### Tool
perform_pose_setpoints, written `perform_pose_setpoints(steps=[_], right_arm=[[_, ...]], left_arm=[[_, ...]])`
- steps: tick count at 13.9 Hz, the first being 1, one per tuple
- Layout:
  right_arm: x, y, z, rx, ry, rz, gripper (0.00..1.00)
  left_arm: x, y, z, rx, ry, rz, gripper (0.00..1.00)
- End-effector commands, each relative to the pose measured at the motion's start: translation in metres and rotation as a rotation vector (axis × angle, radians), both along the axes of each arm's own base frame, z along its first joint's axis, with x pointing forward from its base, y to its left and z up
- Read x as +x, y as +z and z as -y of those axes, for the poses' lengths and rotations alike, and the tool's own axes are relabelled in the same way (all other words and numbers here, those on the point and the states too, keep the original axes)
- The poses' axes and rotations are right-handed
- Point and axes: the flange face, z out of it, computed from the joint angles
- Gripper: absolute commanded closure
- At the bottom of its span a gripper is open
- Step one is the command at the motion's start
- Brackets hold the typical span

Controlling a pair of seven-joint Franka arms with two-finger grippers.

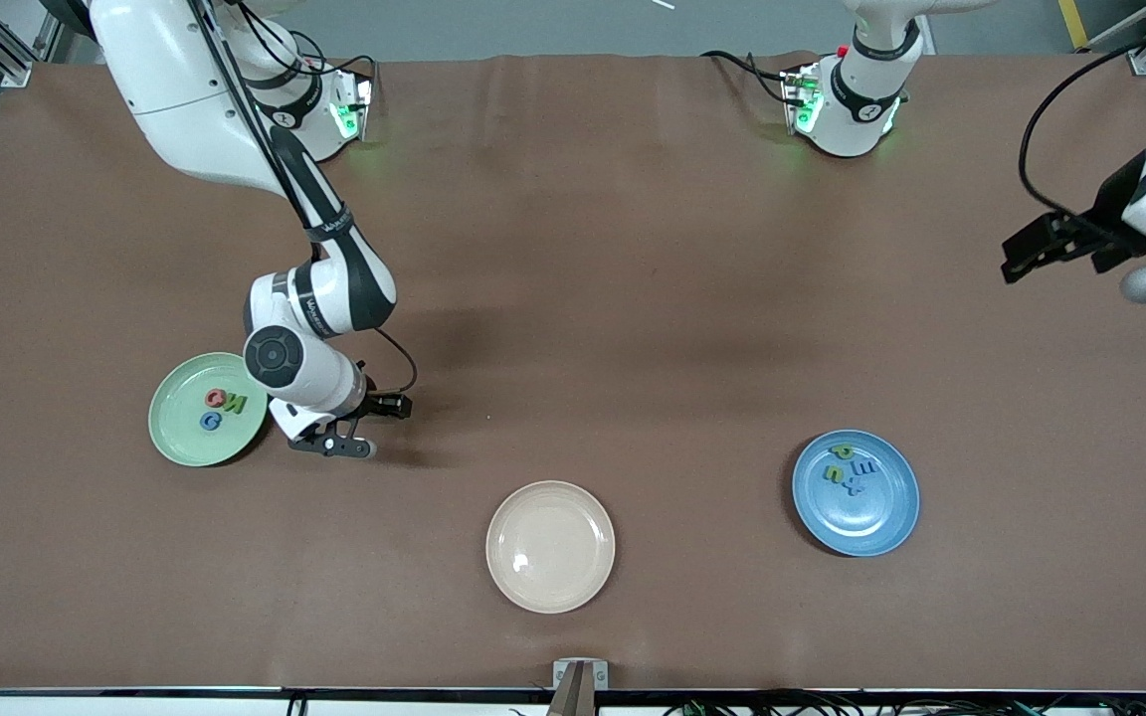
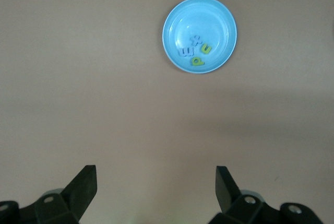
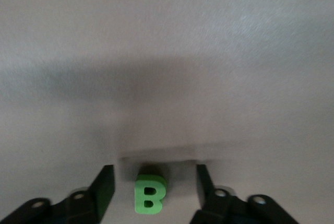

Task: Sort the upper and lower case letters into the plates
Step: 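Grasp the green B with the right gripper while the left gripper withdraws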

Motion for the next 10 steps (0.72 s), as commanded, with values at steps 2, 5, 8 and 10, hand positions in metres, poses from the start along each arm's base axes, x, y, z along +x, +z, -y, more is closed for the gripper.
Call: perform_pose_setpoints(steps=[2, 5, 8, 10], right_arm=[[-0.0141, -0.0037, -0.0096, 0.001, -0.039, -0.012, 0.4], [-0.018, -0.0079, -0.008, -0.003, -0.04, -0.019, 0.54], [-0.0164, -0.007, -0.0066, -0.002, -0.043, -0.013, 0.81], [-0.0137, -0.0016, -0.0087, 0.002, -0.041, -0.01, 0.91]], left_arm=[[-0.0025, -0.0046, 0.0095, -0.039, -0.008, -0.007, 0.0], [0.0011, -0.0055, 0.0123, -0.035, -0.017, 0.004, 0.0], [-0.0007, -0.0022, 0.012, -0.031, -0.029, 0.01, 0.0], [-0.0029, -0.0009, 0.0137, -0.03, -0.035, 0.007, 0.0]])
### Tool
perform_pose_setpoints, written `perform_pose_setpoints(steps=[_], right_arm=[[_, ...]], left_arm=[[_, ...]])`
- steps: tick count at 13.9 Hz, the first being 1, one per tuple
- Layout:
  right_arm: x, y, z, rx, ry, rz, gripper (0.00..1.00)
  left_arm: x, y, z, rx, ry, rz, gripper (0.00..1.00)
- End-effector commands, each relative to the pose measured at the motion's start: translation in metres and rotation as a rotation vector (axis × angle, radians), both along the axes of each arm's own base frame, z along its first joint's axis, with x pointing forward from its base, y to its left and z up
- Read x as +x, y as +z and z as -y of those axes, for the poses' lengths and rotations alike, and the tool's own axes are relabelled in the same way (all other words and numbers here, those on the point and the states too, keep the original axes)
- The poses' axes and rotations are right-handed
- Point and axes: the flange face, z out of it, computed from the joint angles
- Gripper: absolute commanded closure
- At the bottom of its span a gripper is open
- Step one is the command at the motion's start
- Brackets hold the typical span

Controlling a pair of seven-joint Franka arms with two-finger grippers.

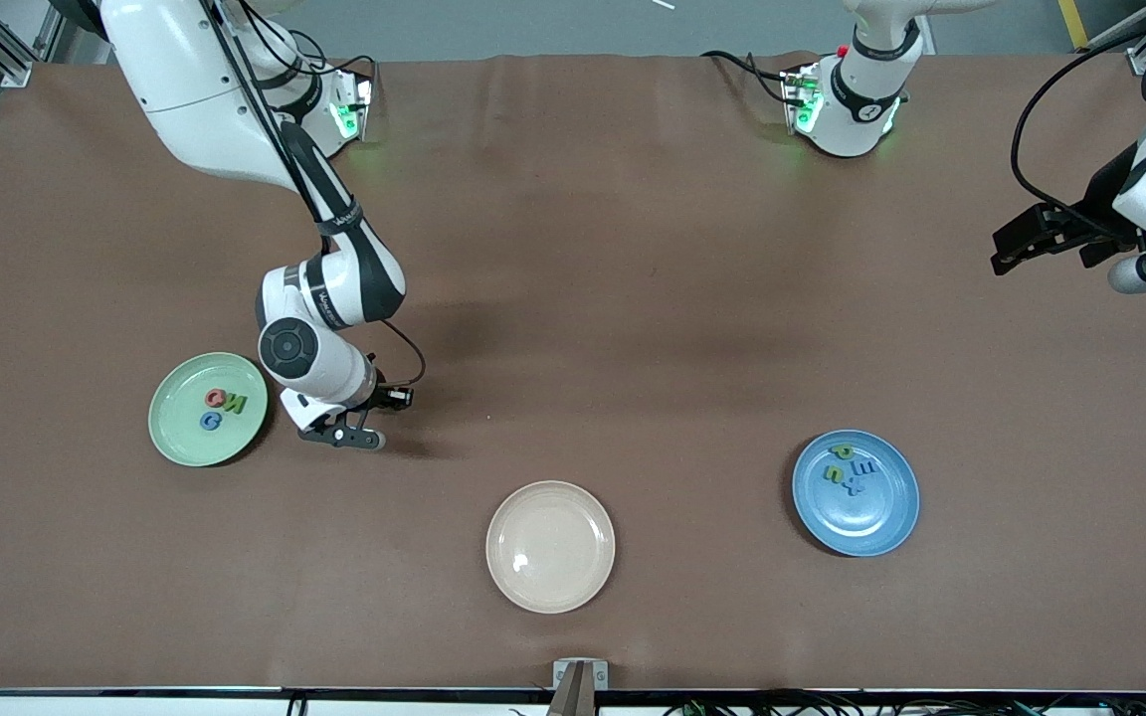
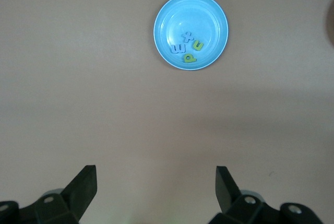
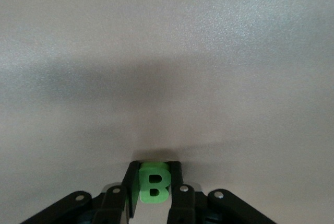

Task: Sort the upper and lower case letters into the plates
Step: 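Grasp the green B with the right gripper while the left gripper withdraws, then carry B over the green plate and open the right gripper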

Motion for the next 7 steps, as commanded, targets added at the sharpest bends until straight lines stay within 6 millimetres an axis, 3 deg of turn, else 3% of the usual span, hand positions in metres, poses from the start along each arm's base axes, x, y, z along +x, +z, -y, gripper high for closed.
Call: perform_pose_setpoints(steps=[1, 3, 5, 7], right_arm=[[-0.003, 0.009, -0.003, 0.014, -0.018, 0.005, 0.91], [0.01, 0.049, 0.022, 0.013, -0.006, -0.004, 0.91], [0.026, 0.075, 0.077, 0.027, 0.052, -0.057, 0.91], [0.034, 0.081, 0.131, 0.047, 0.116, -0.045, 0.91]], left_arm=[[-0.006, 0.007, 0.002, -0.01, -0.019, 0.008, 0.0], [-0.006, 0.007, 0.001, -0.012, -0.016, 0.005, 0.0], [-0.006, 0.007, 0.002, -0.01, -0.013, 0.007, 0.0], [-0.006, 0.008, 0.002, -0.012, -0.013, 0.011, 0.0]])
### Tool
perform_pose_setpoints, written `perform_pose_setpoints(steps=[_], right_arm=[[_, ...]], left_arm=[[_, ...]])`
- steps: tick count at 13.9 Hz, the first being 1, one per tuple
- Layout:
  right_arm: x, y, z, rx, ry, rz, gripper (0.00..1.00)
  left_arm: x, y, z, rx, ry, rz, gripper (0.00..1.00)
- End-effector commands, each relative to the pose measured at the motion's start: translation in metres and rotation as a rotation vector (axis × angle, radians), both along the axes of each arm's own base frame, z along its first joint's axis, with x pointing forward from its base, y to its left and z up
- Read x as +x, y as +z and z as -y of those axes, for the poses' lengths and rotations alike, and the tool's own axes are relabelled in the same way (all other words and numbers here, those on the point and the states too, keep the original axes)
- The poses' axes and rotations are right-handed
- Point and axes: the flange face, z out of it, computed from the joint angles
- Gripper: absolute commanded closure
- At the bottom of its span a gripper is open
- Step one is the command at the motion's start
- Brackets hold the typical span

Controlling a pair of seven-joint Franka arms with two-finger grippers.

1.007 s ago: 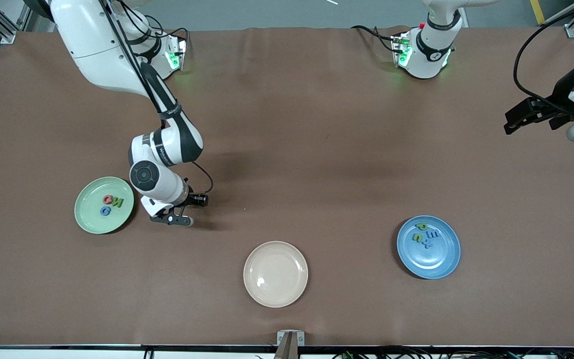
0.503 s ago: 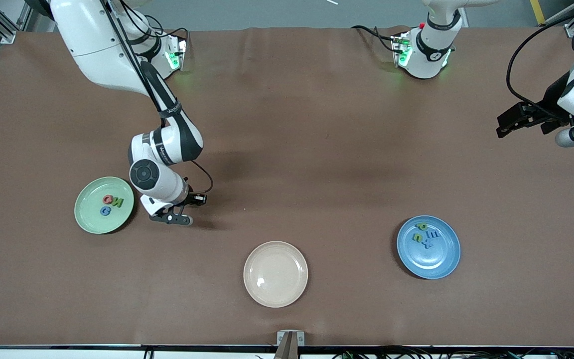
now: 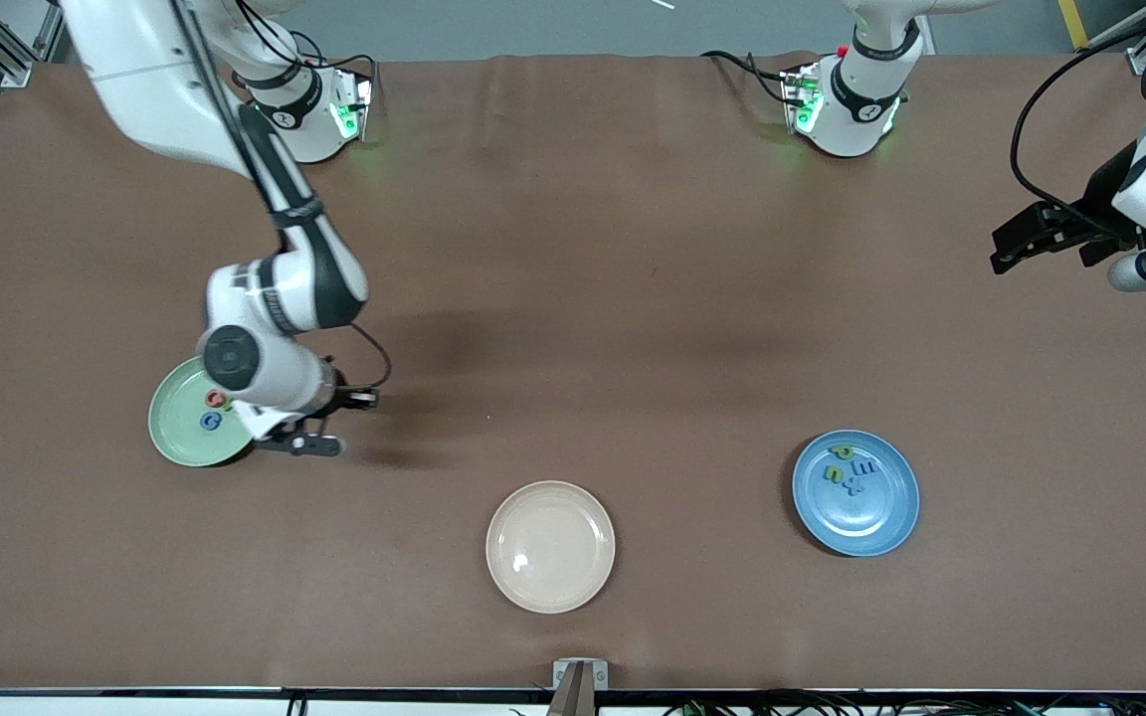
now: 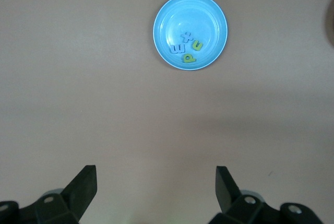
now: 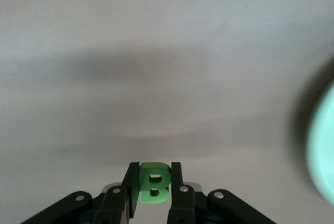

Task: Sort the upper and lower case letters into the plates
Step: 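Carry B over the green plate and open the right gripper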

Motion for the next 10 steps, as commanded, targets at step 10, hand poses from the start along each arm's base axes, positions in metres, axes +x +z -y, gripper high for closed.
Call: perform_pose_setpoints(steps=[10], right_arm=[[0.001, -0.042, 0.182, 0.056, 0.136, 0.035, 0.82]], left_arm=[[-0.011, 0.028, 0.001, -0.006, -0.03, 0.032, 0.0]])
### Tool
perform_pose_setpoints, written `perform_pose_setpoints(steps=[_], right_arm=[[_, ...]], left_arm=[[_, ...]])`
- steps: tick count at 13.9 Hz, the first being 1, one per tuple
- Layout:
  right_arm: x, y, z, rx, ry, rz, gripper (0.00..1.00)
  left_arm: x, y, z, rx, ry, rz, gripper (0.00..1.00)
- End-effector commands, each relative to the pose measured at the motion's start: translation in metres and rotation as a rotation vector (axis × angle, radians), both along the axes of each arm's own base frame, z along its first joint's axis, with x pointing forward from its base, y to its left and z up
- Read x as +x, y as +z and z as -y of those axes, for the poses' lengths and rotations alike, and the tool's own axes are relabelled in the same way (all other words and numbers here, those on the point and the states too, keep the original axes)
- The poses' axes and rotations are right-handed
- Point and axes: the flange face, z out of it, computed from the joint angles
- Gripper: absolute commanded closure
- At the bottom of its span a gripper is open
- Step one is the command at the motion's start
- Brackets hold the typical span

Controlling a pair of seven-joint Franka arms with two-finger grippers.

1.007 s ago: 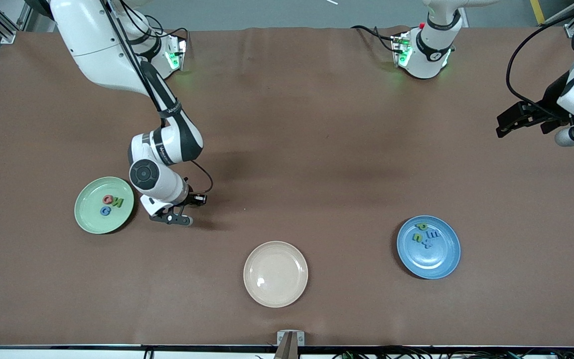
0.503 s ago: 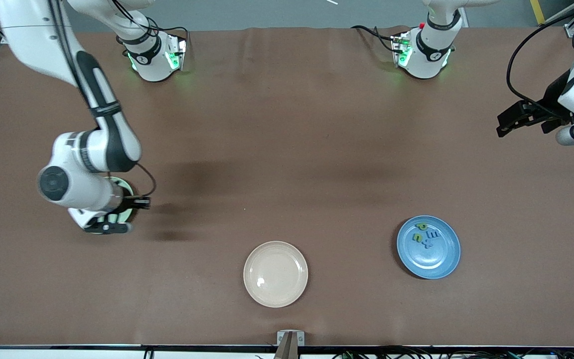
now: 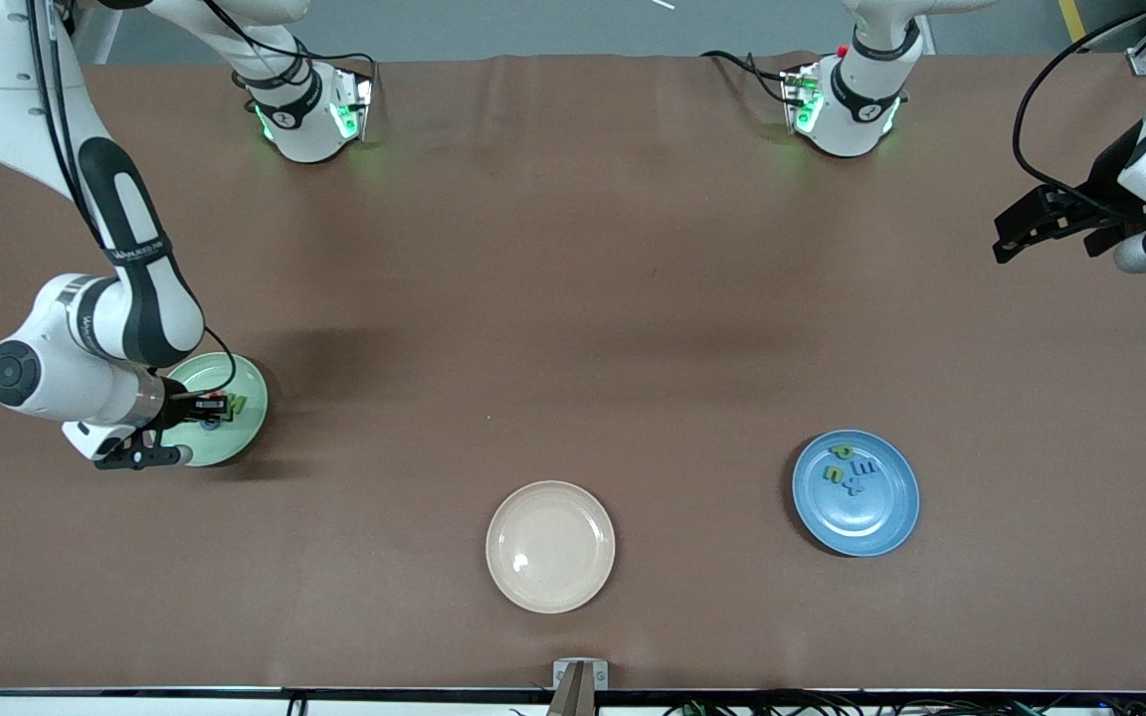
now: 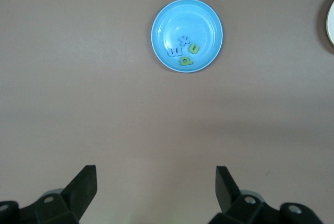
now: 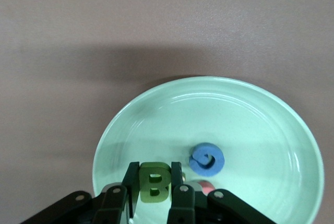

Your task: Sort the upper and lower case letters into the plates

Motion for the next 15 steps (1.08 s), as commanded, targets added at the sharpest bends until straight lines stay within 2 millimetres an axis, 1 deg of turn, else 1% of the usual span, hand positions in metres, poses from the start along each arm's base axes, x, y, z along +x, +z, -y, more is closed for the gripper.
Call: perform_pose_setpoints(steps=[1, 2, 3, 5, 7, 9, 10, 11, 12, 13, 14, 15], right_arm=[[-0.003, -0.003, -0.005, 0.014, 0.003, 0.005, 0.49], [-0.002, 0.005, -0.007, 0.013, 0.002, 0.012, 0.0], [-0.003, 0.019, -0.007, 0.018, 0.002, 0.003, 0.0], [-0.006, 0.068, -0.012, 0.029, -0.001, -0.018, 0.0], [-0.018, 0.131, -0.014, 0.036, -0.029, -0.024, 0.0], [-0.035, 0.201, -0.017, 0.025, -0.08, -0.048, 0.0], [-0.044, 0.245, -0.019, -0.02, -0.112, -0.065, 0.0], [-0.047, 0.279, -0.025, -0.058, -0.141, -0.089, 0.0], [-0.048, 0.317, -0.03, -0.072, -0.178, -0.103, 0.0], [-0.05, 0.348, -0.032, -0.074, -0.185, -0.097, 0.0], [-0.05, 0.374, -0.031, -0.073, -0.187, -0.074, 0.0], [-0.052, 0.396, -0.03, -0.071, -0.192, -0.053, 0.0]], left_arm=[[-0.003, 0.009, -0.001, -0.005, -0.029, 0.005, 0.0], [-0.003, 0.007, 0.0, -0.005, -0.03, 0.0, 0.0], [-0.002, 0.006, 0.001, -0.006, -0.032, -0.002, 0.0], [-0.002, 0.005, 0.001, -0.006, -0.033, -0.005, 0.0], [-0.003, 0.006, 0.001, -0.006, -0.037, -0.002, 0.0], [-0.005, 0.006, 0.004, -0.005, -0.036, -0.003, 0.0], [-0.006, 0.007, 0.004, -0.004, -0.036, -0.002, 0.0], [-0.01, 0.008, 0.003, -0.003, -0.039, 0.0, 0.0], [-0.015, 0.007, 0.004, 0.001, -0.041, -0.002, 0.0], [-0.018, 0.005, 0.003, 0.002, -0.039, -0.003, 0.0], [-0.02, 0.004, 0.004, 0.003, -0.04, -0.006, 0.0], [-0.024, 0.005, 0.004, 0.005, -0.04, 0.003, 0.0]])
